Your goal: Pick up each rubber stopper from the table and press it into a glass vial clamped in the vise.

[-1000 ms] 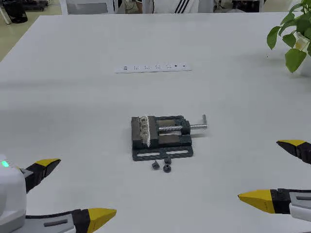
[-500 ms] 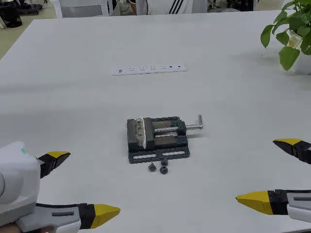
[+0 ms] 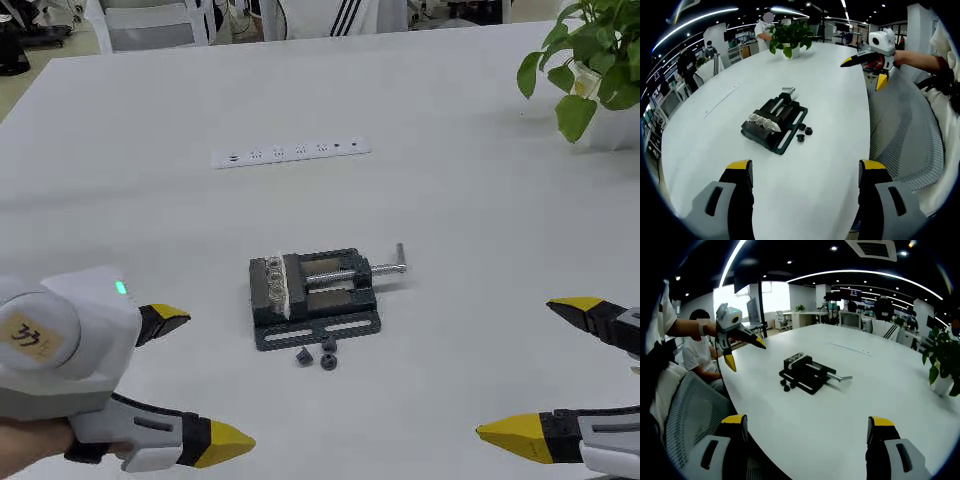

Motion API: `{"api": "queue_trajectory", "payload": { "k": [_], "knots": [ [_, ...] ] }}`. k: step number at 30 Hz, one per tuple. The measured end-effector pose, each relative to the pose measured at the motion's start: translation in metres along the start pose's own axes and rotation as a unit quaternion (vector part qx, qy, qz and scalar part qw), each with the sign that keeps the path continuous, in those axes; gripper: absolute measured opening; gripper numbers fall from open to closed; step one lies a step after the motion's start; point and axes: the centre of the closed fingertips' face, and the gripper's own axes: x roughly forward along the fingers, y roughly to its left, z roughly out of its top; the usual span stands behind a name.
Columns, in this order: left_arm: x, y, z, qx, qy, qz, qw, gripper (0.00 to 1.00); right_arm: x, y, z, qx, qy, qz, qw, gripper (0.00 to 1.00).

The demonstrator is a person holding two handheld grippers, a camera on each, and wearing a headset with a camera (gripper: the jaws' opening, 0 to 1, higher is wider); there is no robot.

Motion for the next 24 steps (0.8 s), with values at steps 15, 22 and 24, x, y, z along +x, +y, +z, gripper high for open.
{"api": "queue_trajectory", "payload": {
  "k": [15, 22, 24],
  "knots": [
    [0.04, -0.004, 0.02, 0.051, 0.044, -0.054, 0.9963, 0.61, -0.003, 0.008, -0.009, 0.01, 0.005, -0.005, 0.9999, 0.98],
    [0.053, 0.005, 0.028, 0.078, 0.062, -0.073, 0.9924, 0.49, -0.003, 0.005, -0.007, 0.011, 0.002, -0.01, 0.9999, 0.98],
    [0.058, 0.002, 0.03, 0.084, 0.068, -0.08, 0.9909, 0.44, -0.004, 0.005, -0.007, 0.012, 0.001, -0.011, 0.9999, 0.98]
  ]
}}
